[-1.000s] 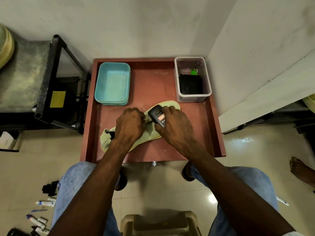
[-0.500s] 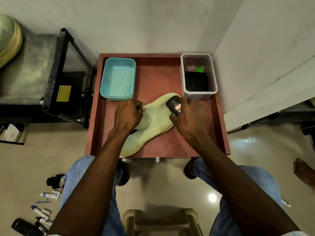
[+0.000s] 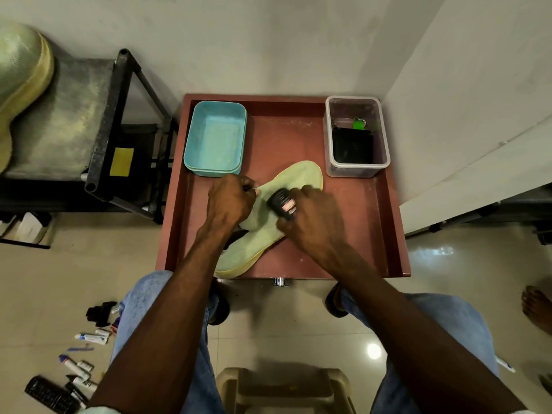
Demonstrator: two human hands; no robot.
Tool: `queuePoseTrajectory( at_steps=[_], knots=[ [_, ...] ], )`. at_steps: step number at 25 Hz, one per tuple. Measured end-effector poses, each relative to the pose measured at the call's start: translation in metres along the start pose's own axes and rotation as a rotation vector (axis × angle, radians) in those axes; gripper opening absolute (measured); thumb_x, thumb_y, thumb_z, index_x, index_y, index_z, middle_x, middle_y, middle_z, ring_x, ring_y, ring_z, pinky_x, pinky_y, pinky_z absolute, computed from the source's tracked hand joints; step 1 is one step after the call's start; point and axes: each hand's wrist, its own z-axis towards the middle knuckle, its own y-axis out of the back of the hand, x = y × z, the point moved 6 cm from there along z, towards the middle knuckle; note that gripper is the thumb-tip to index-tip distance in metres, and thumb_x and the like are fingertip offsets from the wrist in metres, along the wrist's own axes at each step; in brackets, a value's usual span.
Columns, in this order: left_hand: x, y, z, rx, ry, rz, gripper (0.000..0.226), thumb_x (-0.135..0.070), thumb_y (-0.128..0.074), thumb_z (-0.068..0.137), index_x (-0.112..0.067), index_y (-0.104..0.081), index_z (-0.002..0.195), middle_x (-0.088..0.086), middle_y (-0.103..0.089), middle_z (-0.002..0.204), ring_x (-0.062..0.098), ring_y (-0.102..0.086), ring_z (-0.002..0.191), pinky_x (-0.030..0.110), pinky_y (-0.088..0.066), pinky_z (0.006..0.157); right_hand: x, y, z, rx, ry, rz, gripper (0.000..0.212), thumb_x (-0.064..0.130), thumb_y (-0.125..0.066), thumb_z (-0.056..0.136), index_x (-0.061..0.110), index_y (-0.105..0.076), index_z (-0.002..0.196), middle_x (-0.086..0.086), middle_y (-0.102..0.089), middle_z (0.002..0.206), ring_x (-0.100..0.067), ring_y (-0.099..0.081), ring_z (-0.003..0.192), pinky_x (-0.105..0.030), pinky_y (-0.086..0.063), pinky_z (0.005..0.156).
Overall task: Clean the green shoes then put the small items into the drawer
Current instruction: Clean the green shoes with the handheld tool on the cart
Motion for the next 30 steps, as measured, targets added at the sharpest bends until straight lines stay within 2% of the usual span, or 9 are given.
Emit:
queuePoseTrajectory(
  at_steps=[2, 7, 11, 14, 15, 19, 22, 27, 30],
  knots=[
    [0.003, 0.000, 0.001, -0.007, 0.035, -0.039, 0.020, -0.021, -0.069, 0.087, -0.010, -0.075, 0.103, 0.007, -0.074, 0.099, 0.022, -0.067, 0.093, 0.026, -0.046, 0.081, 0.022, -0.015, -0.008, 0.214, 0.114, 0.150, 0.047, 0.043, -0.070, 0.073, 0.018, -0.064, 0.113, -0.006, -0.064, 0.100, -0.026, -0.058, 0.087, -0.030, -0.036, 0.068],
    [0.008, -0.001, 0.002, 0.011, 0.091, -0.080, 0.018, -0.021, -0.071, 0.086, -0.008, -0.075, 0.097, 0.006, -0.073, 0.093, 0.022, -0.066, 0.087, 0.023, -0.042, 0.072, -0.031, 0.017, 0.004, -0.116, -0.171, -0.068, 0.058, 0.045, -0.067, 0.078, 0.016, -0.054, 0.127, -0.011, -0.060, 0.115, -0.028, -0.056, 0.100, -0.038, -0.043, 0.085],
    [0.012, -0.002, 0.002, 0.037, 0.113, -0.131, 0.011, -0.018, -0.070, 0.085, -0.010, -0.075, 0.092, 0.005, -0.071, 0.085, 0.021, -0.065, 0.079, 0.023, -0.042, 0.069, 0.008, -0.008, -0.001, 0.204, 0.113, 0.151, 0.051, 0.045, -0.071, 0.073, 0.021, -0.060, 0.117, -0.004, -0.064, 0.105, -0.024, -0.059, 0.091, -0.031, -0.043, 0.071],
    [0.014, -0.002, 0.002, 0.051, 0.127, -0.152, 0.011, -0.017, -0.072, 0.084, -0.009, -0.076, 0.091, 0.004, -0.070, 0.082, 0.015, -0.058, 0.068, 0.023, -0.041, 0.067, -0.040, 0.024, 0.009, -0.128, -0.183, -0.012, 0.059, 0.047, -0.067, 0.072, 0.019, -0.056, 0.122, -0.009, -0.062, 0.111, -0.028, -0.058, 0.097, -0.037, -0.050, 0.079],
    [0.015, -0.002, 0.002, 0.049, 0.135, -0.161, 0.011, -0.017, -0.073, 0.084, -0.008, -0.076, 0.090, 0.005, -0.070, 0.083, 0.013, -0.057, 0.068, 0.024, -0.042, 0.067, -0.038, 0.021, 0.009, -0.112, -0.176, -0.007, 0.059, 0.048, -0.066, 0.072, 0.019, -0.057, 0.122, -0.008, -0.062, 0.110, -0.029, -0.059, 0.097, -0.038, -0.051, 0.079],
    [0.017, -0.004, 0.003, 0.047, 0.157, -0.166, 0.006, -0.016, -0.073, 0.083, -0.011, -0.074, 0.084, 0.004, -0.070, 0.080, 0.018, -0.061, 0.073, 0.029, -0.047, 0.071, 0.005, -0.013, 0.002, 0.353, 0.047, 0.323, 0.051, 0.040, -0.077, 0.069, 0.023, -0.063, 0.115, 0.000, -0.066, 0.106, -0.023, -0.063, 0.090, -0.034, -0.052, 0.071],
    [0.016, -0.004, 0.002, 0.052, 0.135, -0.156, 0.009, -0.015, -0.073, 0.083, -0.008, -0.076, 0.088, 0.006, -0.071, 0.083, 0.015, -0.059, 0.071, 0.026, -0.045, 0.069, -0.039, 0.017, 0.014, -0.064, -0.186, 0.108, 0.058, 0.046, -0.070, 0.068, 0.022, -0.057, 0.118, -0.005, -0.062, 0.110, -0.026, -0.060, 0.094, -0.039, -0.052, 0.078],
    [0.012, -0.002, -0.001, 0.051, 0.116, -0.143, 0.013, -0.014, -0.072, 0.084, -0.006, -0.076, 0.094, 0.008, -0.073, 0.089, 0.014, -0.058, 0.070, 0.023, -0.041, 0.068, -0.013, -0.006, 0.010, 0.209, -0.032, 0.196, 0.055, 0.041, -0.075, 0.070, 0.021, -0.054, 0.117, -0.004, -0.064, 0.110, -0.025, -0.062, 0.092, -0.034, -0.051, 0.071],
    [0.009, -0.001, 0.000, 0.063, 0.078, -0.110, 0.017, -0.014, -0.071, 0.086, -0.005, -0.075, 0.099, 0.009, -0.073, 0.093, 0.020, -0.062, 0.074, 0.022, -0.040, 0.068, -0.049, 0.027, 0.016, -0.171, -0.239, 0.061, 0.060, 0.044, -0.070, 0.076, 0.016, -0.051, 0.125, -0.009, -0.061, 0.117, -0.027, -0.061, 0.099, -0.037, -0.053, 0.080]
  ],
)
